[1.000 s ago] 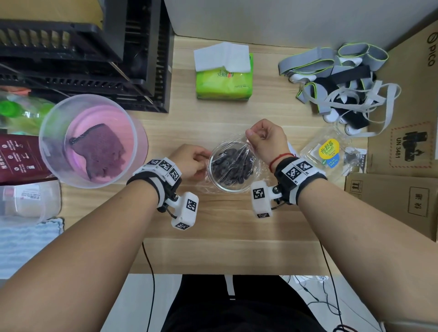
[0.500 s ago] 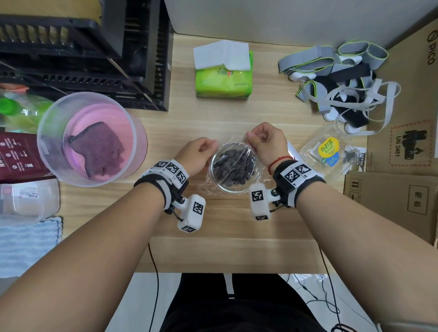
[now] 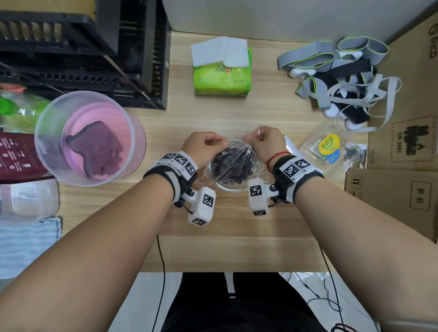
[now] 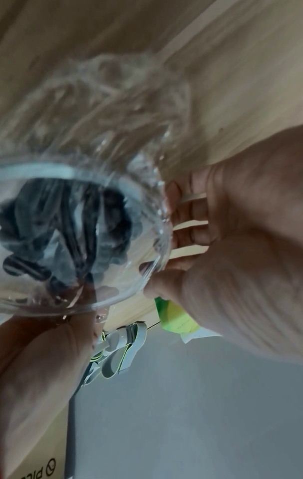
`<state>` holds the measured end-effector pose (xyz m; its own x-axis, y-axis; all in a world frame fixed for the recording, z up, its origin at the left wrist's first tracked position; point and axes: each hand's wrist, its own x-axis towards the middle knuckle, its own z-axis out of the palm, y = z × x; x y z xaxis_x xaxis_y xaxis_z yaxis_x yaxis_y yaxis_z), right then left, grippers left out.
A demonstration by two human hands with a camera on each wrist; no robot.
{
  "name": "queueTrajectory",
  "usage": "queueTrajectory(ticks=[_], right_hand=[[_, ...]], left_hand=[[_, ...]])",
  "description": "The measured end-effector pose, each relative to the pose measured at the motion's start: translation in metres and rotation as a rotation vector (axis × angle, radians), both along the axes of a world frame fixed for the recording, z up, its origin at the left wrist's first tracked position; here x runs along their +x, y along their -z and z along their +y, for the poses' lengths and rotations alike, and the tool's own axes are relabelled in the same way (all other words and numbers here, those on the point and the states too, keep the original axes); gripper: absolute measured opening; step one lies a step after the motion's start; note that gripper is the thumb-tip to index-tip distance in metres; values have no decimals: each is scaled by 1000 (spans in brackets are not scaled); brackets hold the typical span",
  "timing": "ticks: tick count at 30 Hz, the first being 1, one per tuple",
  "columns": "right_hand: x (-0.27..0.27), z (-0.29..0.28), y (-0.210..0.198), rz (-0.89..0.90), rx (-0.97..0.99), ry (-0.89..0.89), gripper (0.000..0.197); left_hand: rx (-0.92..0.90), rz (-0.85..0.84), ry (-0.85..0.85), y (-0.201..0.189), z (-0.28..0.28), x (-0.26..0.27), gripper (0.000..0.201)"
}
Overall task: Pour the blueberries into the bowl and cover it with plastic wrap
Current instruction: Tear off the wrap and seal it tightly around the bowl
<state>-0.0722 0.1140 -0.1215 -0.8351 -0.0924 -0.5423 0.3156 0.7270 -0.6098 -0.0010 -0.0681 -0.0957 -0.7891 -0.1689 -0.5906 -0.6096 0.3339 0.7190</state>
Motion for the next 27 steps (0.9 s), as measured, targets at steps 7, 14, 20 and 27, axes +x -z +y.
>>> queueTrajectory(ticks=[7,14,20,27], right_hand=[[3,3,-1,39,-17,-17,17],[6,3,-1,48,-53,-3,17],[3,4,1,-39,-74,40,21],[-2,5,-3,-96,6,16,27]], left_hand=[[-28,-17,-79,-1,10,-14,1],[-40,-86,-86,-2,14,-21,14],[51,-261,-115,-1,15,-28,22],[167,-410,-247,7,8,-29,14]])
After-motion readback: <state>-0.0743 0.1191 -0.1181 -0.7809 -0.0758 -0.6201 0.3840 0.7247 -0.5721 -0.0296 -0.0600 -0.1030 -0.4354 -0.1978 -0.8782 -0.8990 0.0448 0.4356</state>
